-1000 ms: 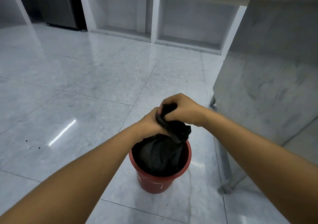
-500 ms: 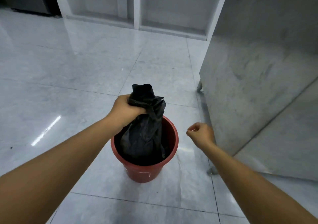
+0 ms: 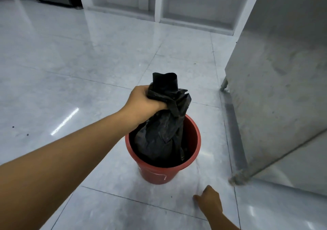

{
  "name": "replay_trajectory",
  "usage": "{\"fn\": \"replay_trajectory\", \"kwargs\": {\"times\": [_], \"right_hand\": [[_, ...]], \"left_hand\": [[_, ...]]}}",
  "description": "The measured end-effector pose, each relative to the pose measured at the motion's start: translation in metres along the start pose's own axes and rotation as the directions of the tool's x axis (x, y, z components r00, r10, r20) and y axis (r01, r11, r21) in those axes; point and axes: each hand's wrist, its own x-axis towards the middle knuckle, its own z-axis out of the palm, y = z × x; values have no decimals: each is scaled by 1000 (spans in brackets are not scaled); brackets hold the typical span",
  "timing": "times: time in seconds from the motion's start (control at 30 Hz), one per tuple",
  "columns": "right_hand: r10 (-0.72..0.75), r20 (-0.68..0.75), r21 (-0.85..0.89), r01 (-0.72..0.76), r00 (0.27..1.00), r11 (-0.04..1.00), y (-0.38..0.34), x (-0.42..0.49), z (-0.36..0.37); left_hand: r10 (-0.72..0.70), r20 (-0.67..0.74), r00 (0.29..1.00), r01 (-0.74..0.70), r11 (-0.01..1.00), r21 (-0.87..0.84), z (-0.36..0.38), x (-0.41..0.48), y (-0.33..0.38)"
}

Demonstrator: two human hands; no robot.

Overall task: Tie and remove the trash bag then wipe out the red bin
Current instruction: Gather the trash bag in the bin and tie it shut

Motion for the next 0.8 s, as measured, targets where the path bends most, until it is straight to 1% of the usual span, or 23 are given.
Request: {"fn": "replay_trajectory", "kwargs": {"times": [0.13,0.23,0.27,0.33,0.4,0.47,0.53,0.6,0.63,0.7,0.8], "right_hand": [[0,-16,-31,0,1000,1000,-2,4,9],[64,-55,33,-62,996,998,-12,3,5],[82,-87,90,-75,993,993,-18,4,-1],[108,-162,264,-63,981,963,-32,9,-23],[153,-230,462,-30,961,886,-52,14,-58],[171,-295,597,42,940,801,-72,15,-100],[120,-390,640,175,913,748,-91,8,-140],[53,-491,615,303,870,728,-107,-4,-173],[14,-517,610,357,856,708,-115,-10,-186],[-95,-508,622,441,856,648,-130,-25,-206],[-308,-427,621,523,850,584,-155,-48,-217]], "left_hand": [[9,8,1000,-9,1000,24,2,3,1],[-1,5,1000,1,1000,23,3,7,4],[-9,13,1000,9,1000,21,4,8,5],[-27,31,999,26,999,29,4,9,5],[-35,45,998,33,998,48,2,9,5],[-48,60,997,43,996,72,-1,11,7],[-73,86,994,65,993,97,-6,12,11],[-99,127,987,85,990,111,-11,14,14],[-108,147,983,91,989,115,-13,15,16],[-106,174,979,84,989,125,-15,16,18],[-76,185,980,53,991,127,-16,17,17]]}}
